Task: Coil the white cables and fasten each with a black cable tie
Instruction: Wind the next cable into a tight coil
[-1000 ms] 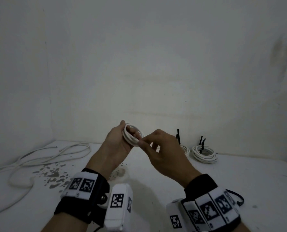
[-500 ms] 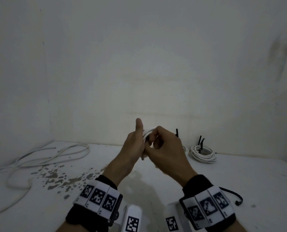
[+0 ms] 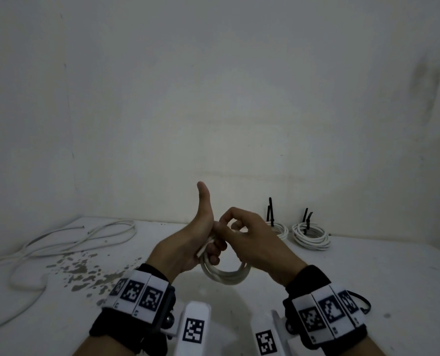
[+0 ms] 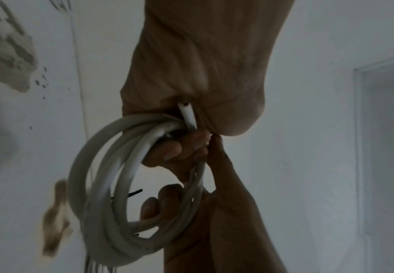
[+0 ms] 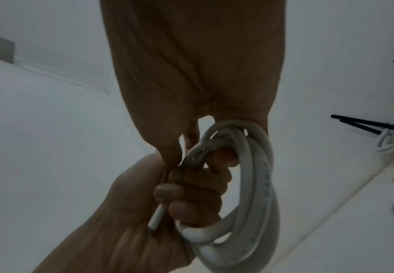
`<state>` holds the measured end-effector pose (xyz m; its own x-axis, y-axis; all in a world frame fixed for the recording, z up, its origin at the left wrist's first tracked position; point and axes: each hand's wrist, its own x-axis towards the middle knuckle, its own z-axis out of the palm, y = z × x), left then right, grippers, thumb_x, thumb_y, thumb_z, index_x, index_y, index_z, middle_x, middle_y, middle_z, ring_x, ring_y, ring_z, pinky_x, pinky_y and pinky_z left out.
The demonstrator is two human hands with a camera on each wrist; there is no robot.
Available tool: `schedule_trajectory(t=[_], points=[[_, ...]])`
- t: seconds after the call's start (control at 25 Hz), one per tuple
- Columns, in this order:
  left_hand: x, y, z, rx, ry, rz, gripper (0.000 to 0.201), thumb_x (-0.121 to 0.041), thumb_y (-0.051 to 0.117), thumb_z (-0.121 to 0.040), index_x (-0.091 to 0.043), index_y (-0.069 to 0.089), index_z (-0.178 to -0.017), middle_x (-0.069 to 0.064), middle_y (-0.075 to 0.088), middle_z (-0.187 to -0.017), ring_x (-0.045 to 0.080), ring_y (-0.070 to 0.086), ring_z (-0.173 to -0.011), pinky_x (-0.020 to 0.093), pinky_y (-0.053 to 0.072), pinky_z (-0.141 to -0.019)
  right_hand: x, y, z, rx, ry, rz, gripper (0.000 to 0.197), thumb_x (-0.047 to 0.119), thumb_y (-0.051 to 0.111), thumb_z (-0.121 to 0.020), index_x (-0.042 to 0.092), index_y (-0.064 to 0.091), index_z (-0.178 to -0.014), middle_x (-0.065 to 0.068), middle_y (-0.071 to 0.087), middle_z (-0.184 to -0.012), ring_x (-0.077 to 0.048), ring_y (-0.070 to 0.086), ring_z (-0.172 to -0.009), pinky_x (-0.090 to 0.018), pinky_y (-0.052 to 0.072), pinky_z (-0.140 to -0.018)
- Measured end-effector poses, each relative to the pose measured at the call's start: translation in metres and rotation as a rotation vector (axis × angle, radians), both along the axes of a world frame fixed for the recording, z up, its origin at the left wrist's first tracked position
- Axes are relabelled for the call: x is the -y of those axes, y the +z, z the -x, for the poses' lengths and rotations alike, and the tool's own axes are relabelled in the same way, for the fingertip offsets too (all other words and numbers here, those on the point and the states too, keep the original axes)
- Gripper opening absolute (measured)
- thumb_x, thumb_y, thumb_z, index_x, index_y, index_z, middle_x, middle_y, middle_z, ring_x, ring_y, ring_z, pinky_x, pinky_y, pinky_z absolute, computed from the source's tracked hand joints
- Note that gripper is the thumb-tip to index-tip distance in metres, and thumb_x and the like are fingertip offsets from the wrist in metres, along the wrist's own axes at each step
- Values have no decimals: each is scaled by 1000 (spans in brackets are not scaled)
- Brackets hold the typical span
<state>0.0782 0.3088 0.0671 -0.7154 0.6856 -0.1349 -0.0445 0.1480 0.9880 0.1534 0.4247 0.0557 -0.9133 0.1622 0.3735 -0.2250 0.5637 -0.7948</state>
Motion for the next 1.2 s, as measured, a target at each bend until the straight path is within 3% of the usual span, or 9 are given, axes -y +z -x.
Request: schedule_trajectory(t=[0.16, 0.28, 0.44, 0.56, 0.64, 0.72, 0.84, 0.96, 1.2], points=[[3, -4, 10, 70, 10, -57, 101, -97, 9, -62, -7, 54, -55, 3, 35, -44, 14, 30, -40, 25, 33, -45, 3, -3, 0, 30, 77, 92, 21, 44, 60, -96, 26, 71, -93, -8, 67, -78, -10, 54, -73, -29, 44, -65], [3, -5, 13, 72, -5, -104, 102, -97, 11, -61, -10, 64, -53, 2, 29, -47, 13, 29, -41, 23, 31, -43, 4, -1, -4, 19, 119, 144, 16, 44, 66, -92, 31, 74, -96, -6, 55, -81, -10, 53, -64, -29, 49, -58], [3, -4, 16, 98, -80, -175, 101, -93, 16, -67, -7, 65, -88, 0, 37, -51, 9, 30, -42, 22, 31, -41, 5, -1, -2, -8, 46, 200, 15, 33, 62, -96, 22, 72, -92, -6, 51, -80, -11, 46, -54, -31, 44, -52], [5, -6, 17, 63, -122, -251, 77, -82, 36, -78, -13, 71, -74, 1, 44, -61, 11, 41, -48, 26, 44, -57, 4, 2, 3, -41, -70, 337, 17, 29, 59, -97, 22, 68, -85, -5, 49, -77, -14, 42, -56, -32, 40, -56], [5, -12, 18, 3, -119, -271, 71, -74, 43, -81, -11, 75, -93, 1, 44, -62, 14, 49, -56, 33, 47, -74, 4, 2, 4, -71, -116, 354, 17, 31, 59, -96, 23, 66, -83, -6, 50, -80, -16, 43, -62, -32, 39, -59], [3, -17, 15, -25, -105, -254, 72, -74, 44, -82, -15, 72, -113, 4, 48, -65, 17, 56, -66, 33, 50, -78, 3, 4, 4, -95, -134, 377, 16, 32, 59, -97, 23, 65, -84, -7, 53, -84, -17, 47, -67, -33, 39, -63], [0, -19, 8, 15, -21, -285, 64, -74, 47, -81, -14, 70, -84, 2, 50, -62, 19, 56, -65, 33, 50, -72, 2, 8, 1, -92, -139, 458, 14, 30, 59, -97, 20, 64, -89, -6, 50, -80, -18, 44, -66, -32, 36, -61], [-6, -16, 3, 116, 47, -366, 61, -71, 48, -85, -20, 59, -52, -5, 37, -46, 13, 36, -51, 30, 41, -68, 7, 10, -1, -94, -143, 447, 13, 28, 56, -98, 17, 61, -92, -4, 47, -76, -17, 44, -62, -29, 39, -54], [-5, -13, 5, 30, 218, -180, 75, -89, 48, -66, -17, 50, -46, -1, 33, -51, 13, 28, -43, 25, 28, -44, 19, 4, -2, -27, -45, 475, 17, 25, 41, -103, 12, 45, -92, -13, 52, -80, -19, 47, -56, -28, 41, -51]])
